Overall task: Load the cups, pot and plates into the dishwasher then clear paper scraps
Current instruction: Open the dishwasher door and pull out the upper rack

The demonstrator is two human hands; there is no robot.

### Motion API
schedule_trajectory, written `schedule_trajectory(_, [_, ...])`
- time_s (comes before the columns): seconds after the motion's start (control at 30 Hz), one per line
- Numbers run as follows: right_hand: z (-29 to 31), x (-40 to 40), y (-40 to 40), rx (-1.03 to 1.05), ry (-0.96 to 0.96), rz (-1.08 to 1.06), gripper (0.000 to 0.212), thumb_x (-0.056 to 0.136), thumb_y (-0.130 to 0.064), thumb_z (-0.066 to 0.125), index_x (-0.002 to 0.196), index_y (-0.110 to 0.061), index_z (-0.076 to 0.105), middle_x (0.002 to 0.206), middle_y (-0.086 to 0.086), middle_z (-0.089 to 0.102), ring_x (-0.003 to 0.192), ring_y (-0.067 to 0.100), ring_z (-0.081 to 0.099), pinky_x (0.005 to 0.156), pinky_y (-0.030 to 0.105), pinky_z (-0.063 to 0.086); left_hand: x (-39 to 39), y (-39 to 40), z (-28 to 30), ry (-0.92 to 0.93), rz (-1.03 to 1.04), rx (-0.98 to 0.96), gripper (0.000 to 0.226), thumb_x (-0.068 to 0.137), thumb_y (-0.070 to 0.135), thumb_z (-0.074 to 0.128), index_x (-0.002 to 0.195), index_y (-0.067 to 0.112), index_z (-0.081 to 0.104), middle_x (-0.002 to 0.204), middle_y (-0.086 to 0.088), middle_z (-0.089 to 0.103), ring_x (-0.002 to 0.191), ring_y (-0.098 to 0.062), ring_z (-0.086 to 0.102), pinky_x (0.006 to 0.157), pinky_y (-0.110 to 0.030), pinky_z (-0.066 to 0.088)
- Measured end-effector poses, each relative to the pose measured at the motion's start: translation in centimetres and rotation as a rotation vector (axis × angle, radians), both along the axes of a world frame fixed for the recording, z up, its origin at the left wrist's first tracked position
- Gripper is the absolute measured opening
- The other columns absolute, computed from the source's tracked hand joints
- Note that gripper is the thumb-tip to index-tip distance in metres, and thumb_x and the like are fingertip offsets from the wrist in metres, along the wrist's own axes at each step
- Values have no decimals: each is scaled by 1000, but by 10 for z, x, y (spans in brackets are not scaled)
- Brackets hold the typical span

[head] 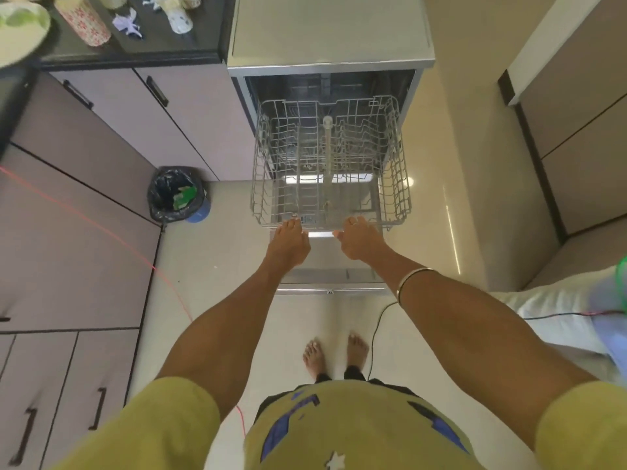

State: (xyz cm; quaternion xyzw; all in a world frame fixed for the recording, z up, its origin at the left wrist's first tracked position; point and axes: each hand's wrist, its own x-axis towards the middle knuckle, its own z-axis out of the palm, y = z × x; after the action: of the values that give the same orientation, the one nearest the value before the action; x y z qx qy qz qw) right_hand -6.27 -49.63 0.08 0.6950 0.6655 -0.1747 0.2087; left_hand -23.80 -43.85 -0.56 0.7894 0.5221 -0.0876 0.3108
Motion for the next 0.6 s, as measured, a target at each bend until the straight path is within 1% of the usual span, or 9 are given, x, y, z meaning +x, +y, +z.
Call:
schedule_trajectory(0.1, [6, 0, 2, -9, 6, 29, 40, 103, -24, 35, 142, -24, 45, 148, 22, 36, 139, 43, 29, 111, 54, 33, -1, -6, 3, -14, 36, 8, 53, 105, 23, 29, 153, 2, 22, 161, -15, 22, 149, -30, 18, 123, -44, 15])
schedule_trajectory(0.2, [7, 3, 7, 20, 16, 60, 41, 101, -23, 37, 141, -21, 45, 145, 23, 39, 137, 44, 31, 109, 55, 36, -5, -8, 0, -15, 71, 28, 51, 105, 20, 27, 153, 2, 22, 161, -15, 22, 149, -30, 18, 123, -45, 15])
schedule_trajectory(0.27, [5, 5, 11, 22, 30, 59, 42, 102, -23, 35, 143, -19, 44, 146, 24, 38, 138, 45, 29, 110, 55, 35, -9, -10, -1, -33, 94, 41, 50, 105, 18, 27, 153, 1, 23, 160, -16, 23, 149, -31, 19, 123, -44, 15])
schedule_trajectory(0.37, [2, -1, 19, -7, 54, 42, 49, 102, -29, 27, 146, -11, 41, 151, 25, 34, 142, 44, 26, 113, 56, 30, -18, -12, -6, -41, 134, 58, 49, 105, 17, 27, 150, 0, 26, 158, -17, 27, 147, -31, 23, 122, -45, 18])
schedule_trajectory(0.43, [-1, -11, 28, -13, 59, 52, 49, 102, -30, 29, 147, -14, 41, 154, 24, 30, 143, 45, 24, 113, 57, 30, -29, -11, -9, -31, 179, 52, 49, 103, 16, 28, 149, -1, 27, 157, -18, 29, 146, -32, 25, 121, -45, 19])
schedule_trajectory(0.5, [4, -27, 37, -29, 60, 73, 50, 103, -30, 29, 150, -16, 36, 157, 22, 26, 145, 43, 20, 114, 57, 27, -42, -7, -10, -13, 211, 64, 49, 103, 15, 29, 149, -1, 27, 157, -18, 28, 146, -32, 24, 120, -44, 18])
schedule_trajectory(0.6, [9, -55, 53, -33, 46, 184, 47, 103, -22, 33, 150, -25, 36, 153, 22, 32, 143, 45, 24, 114, 59, 27, -62, 3, -6, -6, 245, 71, 52, 105, 20, 27, 152, -2, 21, 160, -19, 22, 148, -32, 19, 122, -44, 15])
